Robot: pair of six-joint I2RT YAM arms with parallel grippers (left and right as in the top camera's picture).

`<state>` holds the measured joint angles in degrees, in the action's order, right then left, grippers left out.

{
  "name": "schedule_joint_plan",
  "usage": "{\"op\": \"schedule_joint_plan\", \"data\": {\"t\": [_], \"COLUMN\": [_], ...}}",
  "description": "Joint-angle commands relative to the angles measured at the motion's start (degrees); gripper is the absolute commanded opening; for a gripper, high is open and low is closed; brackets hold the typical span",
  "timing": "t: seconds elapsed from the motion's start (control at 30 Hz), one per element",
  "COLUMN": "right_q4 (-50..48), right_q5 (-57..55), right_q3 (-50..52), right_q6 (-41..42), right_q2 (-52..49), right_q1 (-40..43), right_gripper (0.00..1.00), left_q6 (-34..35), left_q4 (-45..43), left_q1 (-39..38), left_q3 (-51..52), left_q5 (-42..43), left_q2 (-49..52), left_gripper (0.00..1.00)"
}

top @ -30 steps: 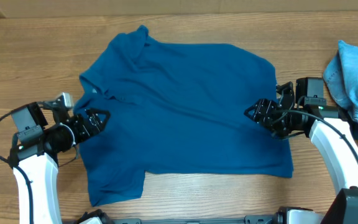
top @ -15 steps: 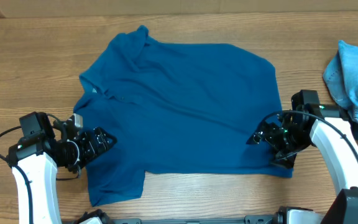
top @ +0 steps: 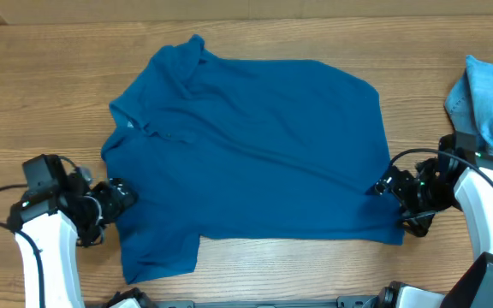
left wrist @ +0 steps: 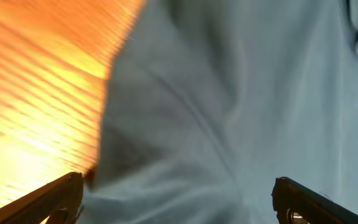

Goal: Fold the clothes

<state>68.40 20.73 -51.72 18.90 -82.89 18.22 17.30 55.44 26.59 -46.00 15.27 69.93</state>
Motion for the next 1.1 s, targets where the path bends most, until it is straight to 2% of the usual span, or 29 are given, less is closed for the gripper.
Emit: {"op": "schedule_joint_plan", "data": {"t": [0.0, 0.1, 0.4, 0.7, 0.83, 1.07], "right_q4": [-0.2, -1.5, -1.7, -2.1, -2.1, -2.1], "right_q5": [-0.2, -0.2, -0.2, -0.4, -0.6, -1.0], "right_q3": [0.3, 0.3, 0.3, 0.3, 0.3, 0.3], "right_q6": [-1.6, -1.6, -1.5, -1.6, -1.6, -1.6], "right_q2": [0.2, 0.2, 0.2, 0.2, 0.2, 0.2], "right_q1": [0.3, 0.3, 0.3, 0.3, 0.3, 0.3], "right_gripper": [0.94, 0.95, 0.96, 1.00, 1.00, 1.00], "left_q6": [3.8, -2.4, -4.2, -7.5, -7.9, -10.0], "left_q4": [-1.0, -2.8, -6.9, -10.5, -12.7, -12.2], "left_q1": [6.6, 10.7, 10.1, 10.1, 10.0, 10.0], "left_q3": [0.5, 0.5, 1.8, 8.2, 10.7, 11.1], "left_q5": [-3.4, -1.7, 0.9, 4.9, 10.1, 12.0], "left_q2": [3.7, 11.6, 20.6, 21.0, 21.0, 20.9], "left_gripper": [1.00, 1.00, 1.00, 0.84, 0.69, 0.67]}}
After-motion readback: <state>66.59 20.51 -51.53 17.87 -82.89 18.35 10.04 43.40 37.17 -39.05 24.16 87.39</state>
